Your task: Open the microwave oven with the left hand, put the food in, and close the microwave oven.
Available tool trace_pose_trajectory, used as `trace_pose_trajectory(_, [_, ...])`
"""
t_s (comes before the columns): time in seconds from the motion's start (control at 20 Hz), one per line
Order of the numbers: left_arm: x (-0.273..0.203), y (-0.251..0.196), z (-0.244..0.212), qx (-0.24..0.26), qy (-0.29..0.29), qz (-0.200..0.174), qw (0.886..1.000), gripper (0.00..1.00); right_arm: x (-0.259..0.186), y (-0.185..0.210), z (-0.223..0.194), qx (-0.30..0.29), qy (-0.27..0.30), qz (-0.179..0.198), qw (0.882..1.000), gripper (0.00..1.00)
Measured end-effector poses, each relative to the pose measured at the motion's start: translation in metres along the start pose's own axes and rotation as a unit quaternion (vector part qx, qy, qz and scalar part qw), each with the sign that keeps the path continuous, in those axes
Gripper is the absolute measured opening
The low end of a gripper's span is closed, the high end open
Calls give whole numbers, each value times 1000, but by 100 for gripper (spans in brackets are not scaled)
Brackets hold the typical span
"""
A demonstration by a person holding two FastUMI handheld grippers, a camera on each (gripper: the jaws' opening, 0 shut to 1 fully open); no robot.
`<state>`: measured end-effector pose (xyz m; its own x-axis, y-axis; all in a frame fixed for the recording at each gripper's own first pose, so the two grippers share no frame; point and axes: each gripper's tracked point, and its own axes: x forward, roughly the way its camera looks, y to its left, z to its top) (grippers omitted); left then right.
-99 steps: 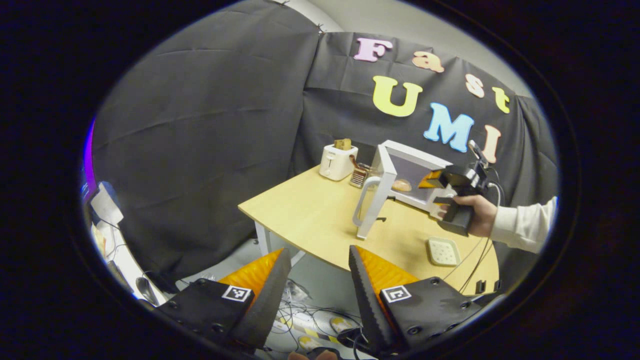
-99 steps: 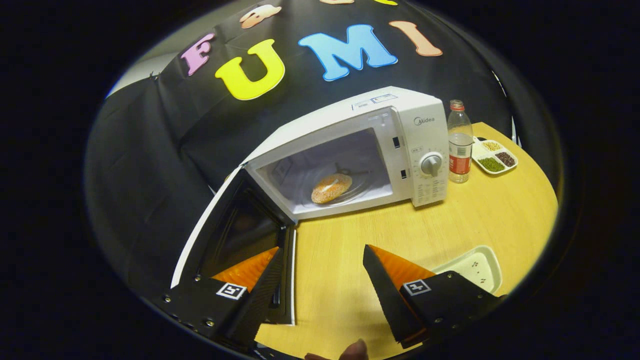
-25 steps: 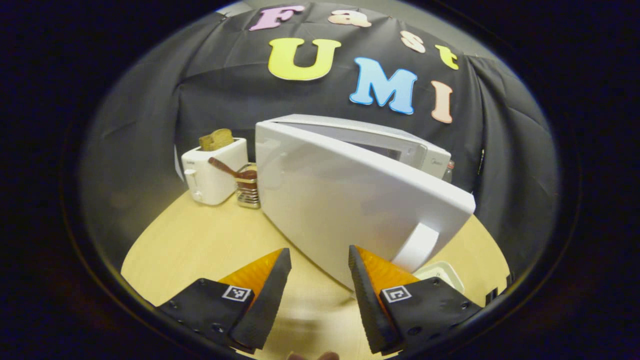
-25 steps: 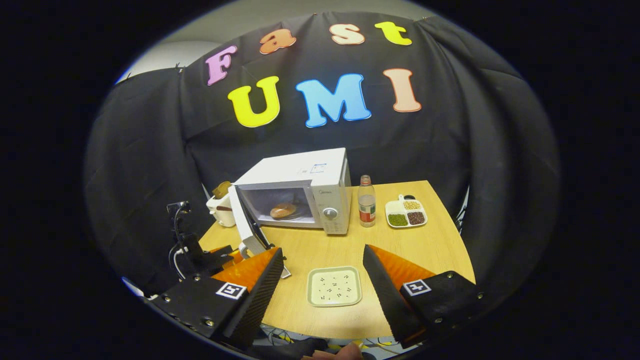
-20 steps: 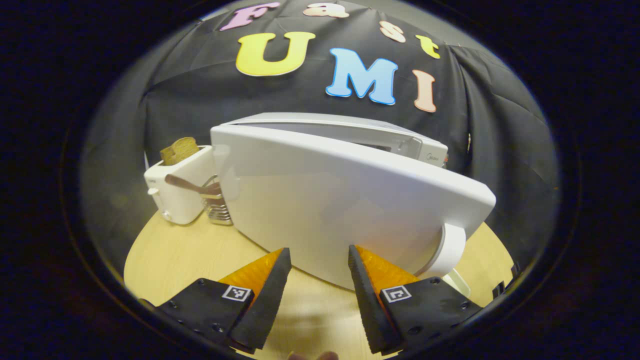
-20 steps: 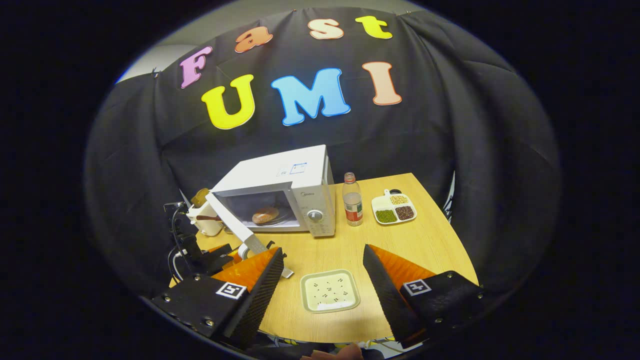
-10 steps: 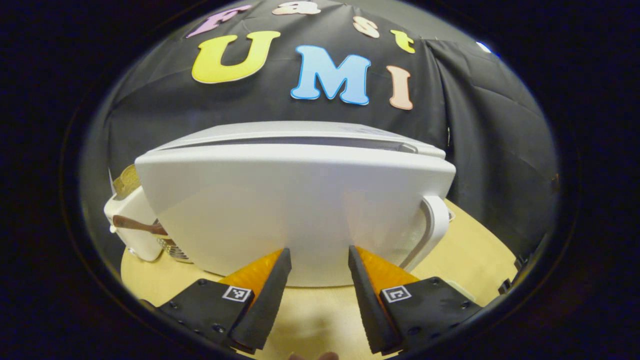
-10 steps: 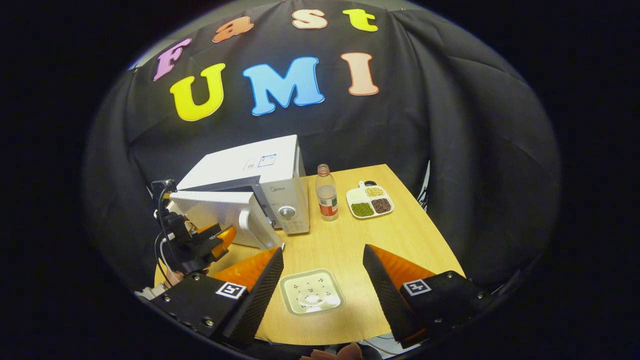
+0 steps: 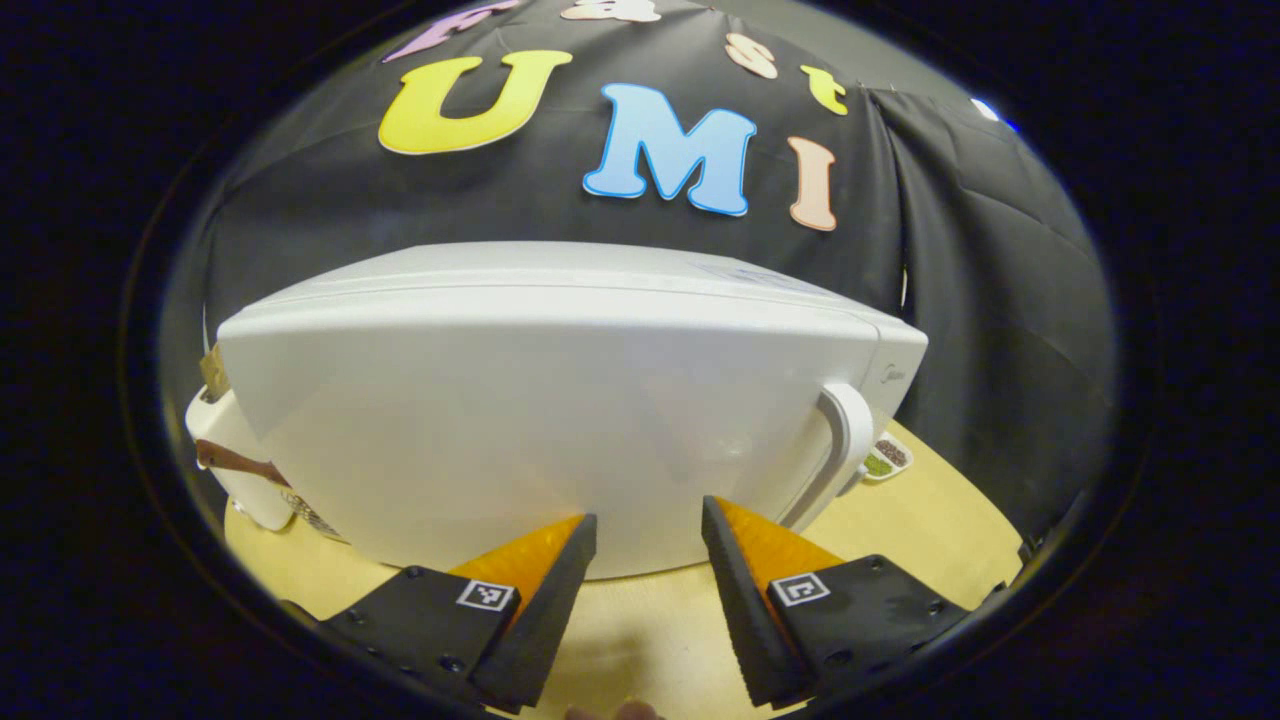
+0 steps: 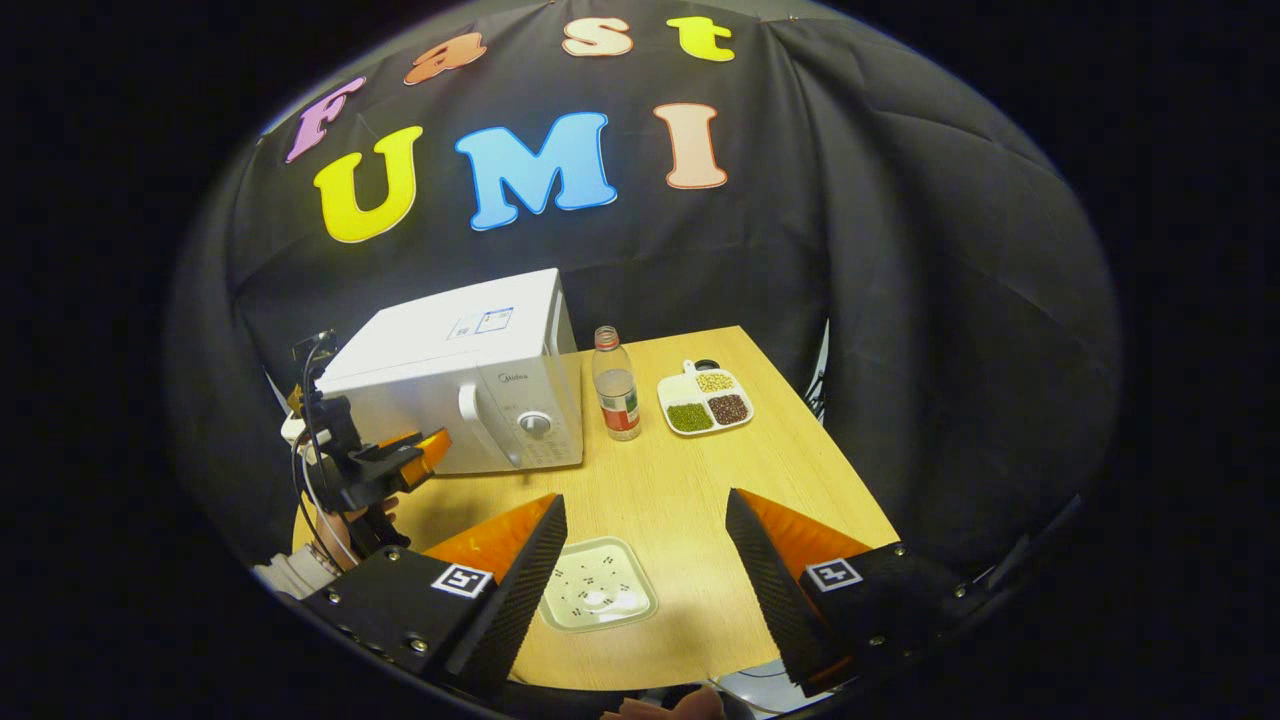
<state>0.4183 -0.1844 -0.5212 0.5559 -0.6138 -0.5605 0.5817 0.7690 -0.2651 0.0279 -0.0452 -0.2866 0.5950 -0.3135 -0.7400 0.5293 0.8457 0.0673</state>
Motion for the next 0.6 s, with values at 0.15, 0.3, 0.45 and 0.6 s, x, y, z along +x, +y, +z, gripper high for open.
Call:
trace_pose_trajectory(0.15, [-4, 2, -2, 0, 7, 27, 1000, 78, -7, -3, -1, 9, -5, 8, 1000, 98])
trace_pose_trajectory(0.3, [-41, -18, -2, -33, 4, 17, 999, 81, -16, -4, 4, 13, -22, 28, 999, 98])
trace_pose_trajectory(0.45, [-105, -34, 1, -64, -5, 20, 998, 86, -27, -13, 23, -3, -58, 43, 997, 98])
trace_pose_trajectory(0.6, [-175, -61, 11, -75, -29, 22, 997, 86, -42, -23, 41, -29, -100, 62, 993, 98])
